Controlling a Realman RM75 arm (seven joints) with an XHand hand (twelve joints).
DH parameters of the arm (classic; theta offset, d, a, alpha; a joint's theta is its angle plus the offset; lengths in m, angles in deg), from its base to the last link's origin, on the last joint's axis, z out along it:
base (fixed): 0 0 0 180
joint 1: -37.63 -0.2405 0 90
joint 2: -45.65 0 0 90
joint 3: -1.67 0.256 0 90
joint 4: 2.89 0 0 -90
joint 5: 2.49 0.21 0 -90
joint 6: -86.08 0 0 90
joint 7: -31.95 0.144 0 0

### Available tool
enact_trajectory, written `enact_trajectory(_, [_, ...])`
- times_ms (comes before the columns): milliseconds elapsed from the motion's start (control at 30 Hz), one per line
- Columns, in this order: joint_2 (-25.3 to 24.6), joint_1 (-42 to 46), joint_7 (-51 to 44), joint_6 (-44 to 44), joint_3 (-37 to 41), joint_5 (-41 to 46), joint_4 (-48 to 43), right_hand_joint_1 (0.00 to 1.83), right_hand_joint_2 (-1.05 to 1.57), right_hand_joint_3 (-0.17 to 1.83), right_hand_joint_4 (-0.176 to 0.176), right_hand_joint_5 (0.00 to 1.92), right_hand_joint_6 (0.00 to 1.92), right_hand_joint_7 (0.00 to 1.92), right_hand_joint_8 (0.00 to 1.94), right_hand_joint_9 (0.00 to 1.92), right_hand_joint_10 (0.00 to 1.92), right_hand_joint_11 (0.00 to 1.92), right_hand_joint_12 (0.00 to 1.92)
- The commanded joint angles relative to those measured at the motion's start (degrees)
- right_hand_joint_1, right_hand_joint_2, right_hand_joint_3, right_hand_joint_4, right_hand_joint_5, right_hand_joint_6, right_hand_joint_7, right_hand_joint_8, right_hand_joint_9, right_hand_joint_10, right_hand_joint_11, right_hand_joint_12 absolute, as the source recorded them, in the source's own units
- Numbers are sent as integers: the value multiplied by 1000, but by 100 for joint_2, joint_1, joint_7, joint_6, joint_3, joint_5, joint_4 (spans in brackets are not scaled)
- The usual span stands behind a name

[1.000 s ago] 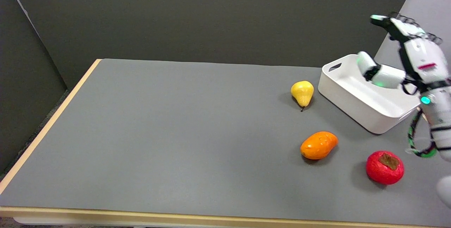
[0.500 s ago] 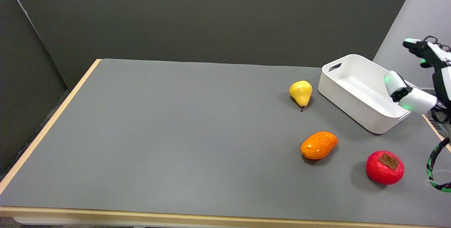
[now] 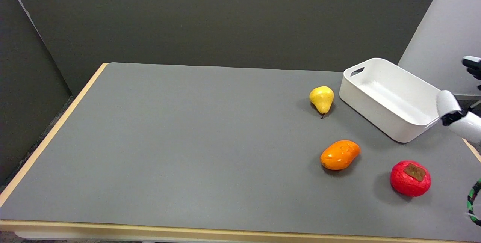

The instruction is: Pick up tomato.

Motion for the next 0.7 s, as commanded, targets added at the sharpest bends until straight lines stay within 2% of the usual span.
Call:
enact_trajectory(33, [-95, 151, 585, 730, 320, 440, 882, 388, 621, 887, 130, 301, 588, 423, 422, 298, 762, 232, 1377])
enact_trajectory(133, [-95, 151, 665, 393, 586, 321, 921, 388, 622, 888, 132, 300, 588, 422, 423, 299, 759, 231, 1374])
enact_trajectory(233, [-95, 151, 1127, -88, 916, -7, 1165, 390, 609, 918, 135, 294, 595, 413, 444, 302, 749, 229, 1379])
enact_trajectory(400, [-73, 143, 2426, -677, 1644, -778, 1847, 361, 601, 936, 141, 286, 593, 404, 454, 307, 733, 229, 1369])
enact_trajectory(533, [-51, 144, 3586, -1291, 2424, -1983, 2458, 327, 623, 901, 144, 284, 570, 404, 418, 305, 719, 232, 1337])
enact_trajectory(600, [21, 144, 4212, -1298, 2687, -2530, 2858, 316, 623, 906, 147, 278, 564, 396, 415, 305, 711, 231, 1326])
enact_trajectory(700, [275, 137, 5004, -837, 2729, -2786, 3712, 288, 614, 925, 153, 270, 562, 382, 419, 302, 692, 225, 1310])
